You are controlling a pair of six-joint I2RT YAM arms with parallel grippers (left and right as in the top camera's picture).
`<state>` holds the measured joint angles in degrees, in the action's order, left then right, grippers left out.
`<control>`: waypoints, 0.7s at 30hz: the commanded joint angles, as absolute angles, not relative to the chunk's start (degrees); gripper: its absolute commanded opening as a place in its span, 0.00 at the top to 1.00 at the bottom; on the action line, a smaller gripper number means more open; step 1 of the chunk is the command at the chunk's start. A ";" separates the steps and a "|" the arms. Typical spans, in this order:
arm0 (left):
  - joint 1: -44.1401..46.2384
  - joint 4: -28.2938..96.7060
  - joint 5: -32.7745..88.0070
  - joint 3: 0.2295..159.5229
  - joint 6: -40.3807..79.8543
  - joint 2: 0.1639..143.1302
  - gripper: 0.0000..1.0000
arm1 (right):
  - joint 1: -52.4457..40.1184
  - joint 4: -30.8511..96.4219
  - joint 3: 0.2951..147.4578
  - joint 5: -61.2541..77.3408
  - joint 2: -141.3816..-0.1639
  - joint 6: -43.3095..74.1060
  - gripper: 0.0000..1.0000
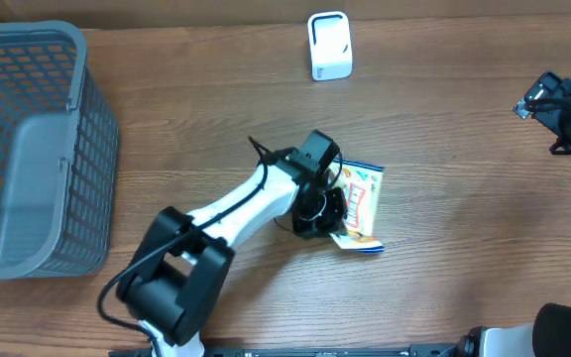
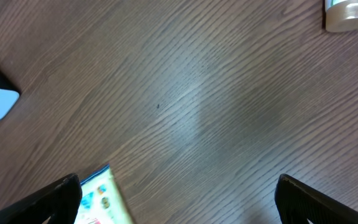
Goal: Scan the item barcode
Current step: 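Reach the left gripper to the wipes pack and grasp it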
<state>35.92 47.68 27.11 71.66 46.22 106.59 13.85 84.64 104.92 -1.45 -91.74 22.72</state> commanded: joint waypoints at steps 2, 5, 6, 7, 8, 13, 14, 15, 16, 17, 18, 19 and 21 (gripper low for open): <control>35.66 60.07 1.41 83.09 41.95 99.77 0.96 | 13.89 84.29 104.95 -1.13 -91.50 23.18 0.00; 35.66 69.17 -10.46 88.97 41.98 98.70 0.96 | 13.89 84.25 104.95 -1.13 -91.50 23.18 0.00; 35.66 71.79 -13.89 90.67 41.98 98.65 0.96 | 13.89 84.25 104.95 -1.13 -91.50 23.18 0.00; 35.66 73.95 -17.02 91.96 42.00 98.65 0.96 | 13.89 84.27 104.95 -1.13 -91.50 23.18 0.00; 35.68 75.42 -19.53 92.62 42.00 98.65 0.96 | 13.89 84.25 104.95 -1.13 -91.50 23.18 0.00; 35.70 79.77 -28.71 92.29 42.41 99.68 0.96 | 13.89 84.12 104.95 -1.13 -91.50 23.18 0.00; 35.70 80.84 -30.57 92.01 42.41 100.25 0.96 | 13.89 84.12 104.95 -1.13 -91.53 23.18 0.00; 35.70 81.71 -31.86 91.81 42.44 100.86 0.96 | 13.89 84.14 104.95 -1.13 -91.53 23.18 0.00; 35.70 83.13 -33.58 91.74 42.46 101.80 0.96 | 13.89 84.14 104.95 -1.13 -91.53 23.18 0.00; 35.70 84.49 -35.14 91.74 43.03 102.85 0.96 | 13.89 84.14 104.95 -1.13 -91.53 23.18 0.00; 35.70 85.73 -36.49 91.74 43.99 103.88 0.96 | 13.89 84.16 104.95 -1.13 -91.50 23.18 0.00; 35.70 86.59 -36.95 91.74 44.45 104.95 0.96 | 13.89 84.16 104.95 -1.13 -91.50 23.18 0.00; 35.79 86.96 -35.68 91.74 44.40 106.98 0.96 | 13.89 84.14 104.95 -1.13 -91.53 23.18 0.00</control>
